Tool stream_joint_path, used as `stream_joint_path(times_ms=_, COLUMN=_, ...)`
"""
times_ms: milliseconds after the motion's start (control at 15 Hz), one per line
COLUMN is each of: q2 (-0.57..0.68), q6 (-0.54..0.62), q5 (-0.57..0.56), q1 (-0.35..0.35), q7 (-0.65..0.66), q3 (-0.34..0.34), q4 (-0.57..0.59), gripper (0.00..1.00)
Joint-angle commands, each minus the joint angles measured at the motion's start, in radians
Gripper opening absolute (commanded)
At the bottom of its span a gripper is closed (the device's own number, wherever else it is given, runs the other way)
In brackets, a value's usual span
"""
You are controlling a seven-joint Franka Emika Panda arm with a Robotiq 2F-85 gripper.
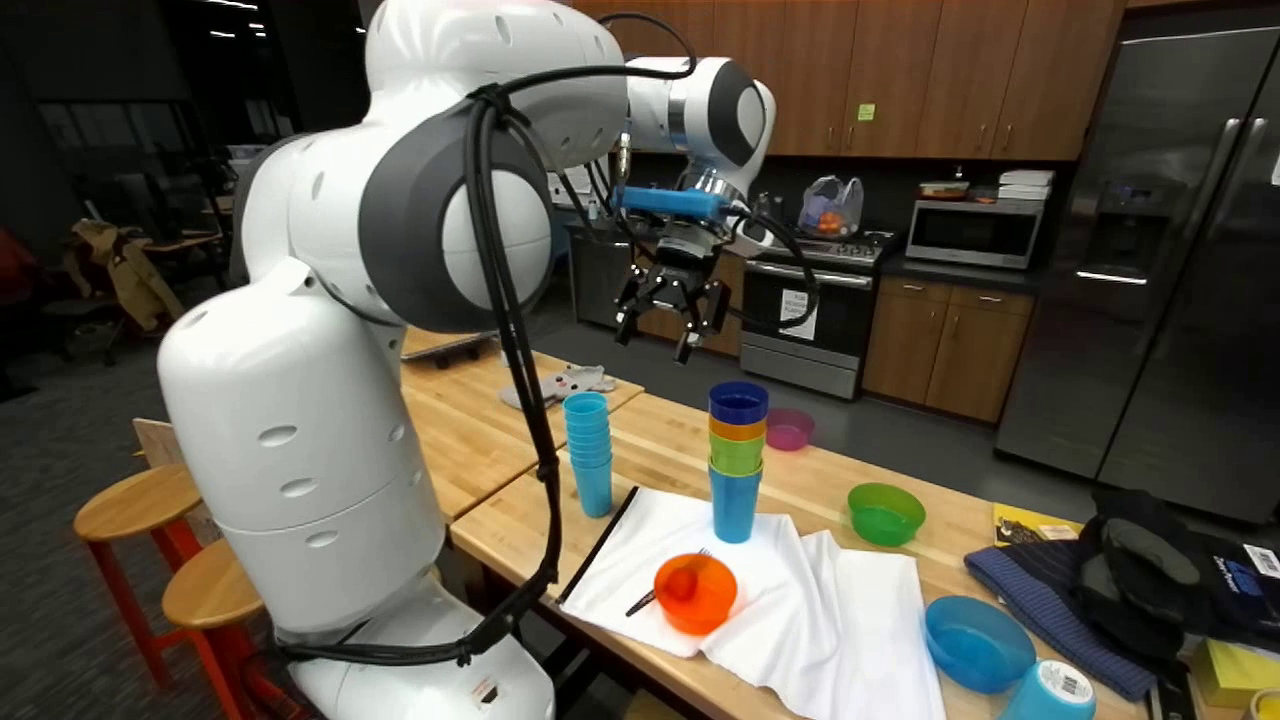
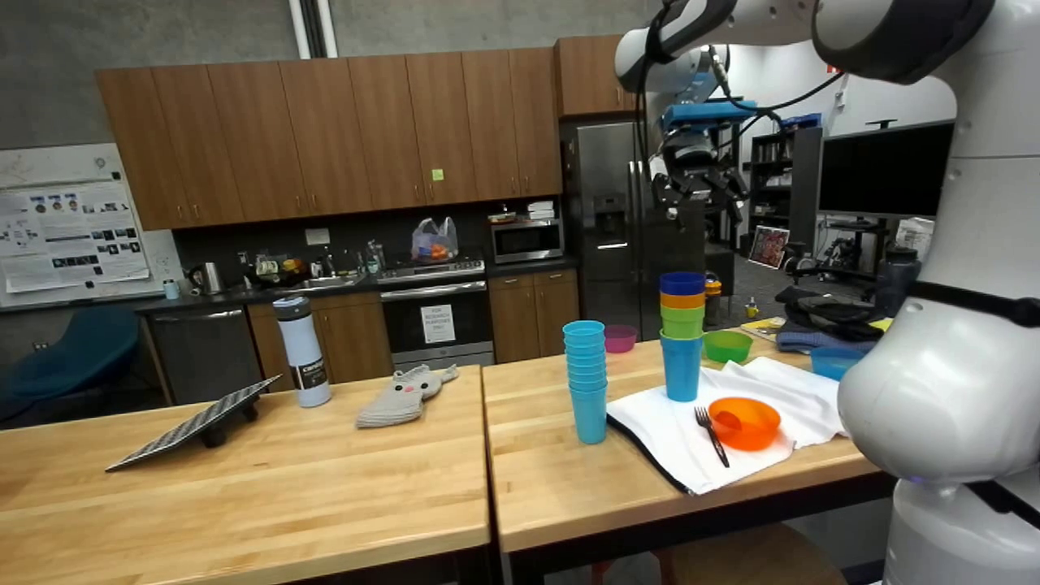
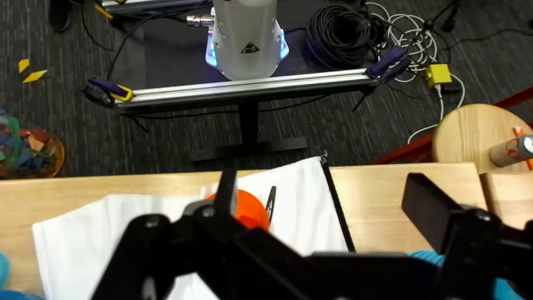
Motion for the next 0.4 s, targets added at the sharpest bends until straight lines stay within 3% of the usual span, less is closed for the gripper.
stream_joint_path(times_ms=0, q2=0.007, q6=0.013, q5=0.004, q1=0.019, q7=0.004, q3=0.015, q4=0.002, gripper=1.0)
stream_joint_path(times_ms=333, q2=0.016, q6=0.017, q5=0.003, q1=0.026, q7=0.009, q3=0.02, q4=0.002, gripper=1.0)
